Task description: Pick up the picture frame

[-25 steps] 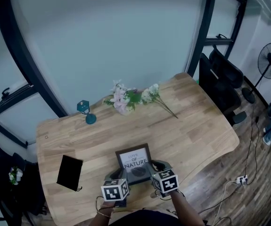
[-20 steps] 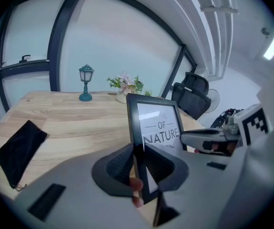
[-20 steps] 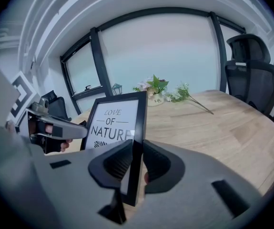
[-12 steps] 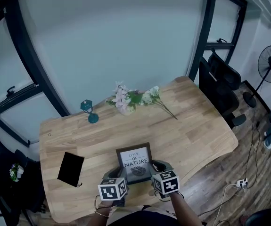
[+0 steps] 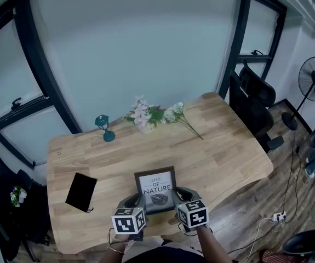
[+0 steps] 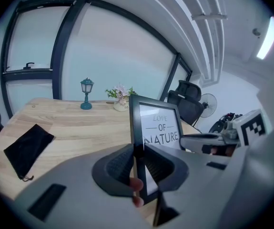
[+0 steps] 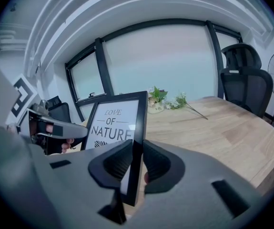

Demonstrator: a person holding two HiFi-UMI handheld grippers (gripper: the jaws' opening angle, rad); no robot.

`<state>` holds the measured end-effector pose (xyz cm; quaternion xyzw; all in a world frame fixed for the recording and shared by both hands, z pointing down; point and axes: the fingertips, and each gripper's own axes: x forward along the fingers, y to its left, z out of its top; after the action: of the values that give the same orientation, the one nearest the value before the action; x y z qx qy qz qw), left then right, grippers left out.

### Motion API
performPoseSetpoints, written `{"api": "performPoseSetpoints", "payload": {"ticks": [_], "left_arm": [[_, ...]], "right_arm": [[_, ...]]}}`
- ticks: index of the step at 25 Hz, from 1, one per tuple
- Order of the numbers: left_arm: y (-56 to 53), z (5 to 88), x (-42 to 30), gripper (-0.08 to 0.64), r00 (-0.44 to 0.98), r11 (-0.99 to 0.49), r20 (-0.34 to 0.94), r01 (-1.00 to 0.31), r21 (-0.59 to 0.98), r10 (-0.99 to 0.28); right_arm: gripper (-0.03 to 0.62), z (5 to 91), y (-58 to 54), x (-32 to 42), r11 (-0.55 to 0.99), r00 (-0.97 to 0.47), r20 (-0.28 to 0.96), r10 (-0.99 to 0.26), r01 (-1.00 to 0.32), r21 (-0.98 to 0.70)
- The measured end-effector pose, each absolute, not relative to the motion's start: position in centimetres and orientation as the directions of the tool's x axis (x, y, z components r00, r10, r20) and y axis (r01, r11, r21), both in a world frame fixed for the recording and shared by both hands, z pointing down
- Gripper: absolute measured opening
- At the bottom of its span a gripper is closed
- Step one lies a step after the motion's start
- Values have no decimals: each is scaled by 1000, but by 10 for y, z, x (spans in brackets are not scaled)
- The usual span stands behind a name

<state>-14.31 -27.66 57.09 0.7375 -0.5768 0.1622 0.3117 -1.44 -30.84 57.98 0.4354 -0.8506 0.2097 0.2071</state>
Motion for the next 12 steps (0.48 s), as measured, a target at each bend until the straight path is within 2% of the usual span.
{"api": "performPoseSetpoints", "payload": {"ticks": [12], "left_arm": [[-247,551,-125,62,261,-128,565,-956,264,-783]], "right_arm": [[69,563,-280,5,547,-558,490,-670,-817,-182]]}}
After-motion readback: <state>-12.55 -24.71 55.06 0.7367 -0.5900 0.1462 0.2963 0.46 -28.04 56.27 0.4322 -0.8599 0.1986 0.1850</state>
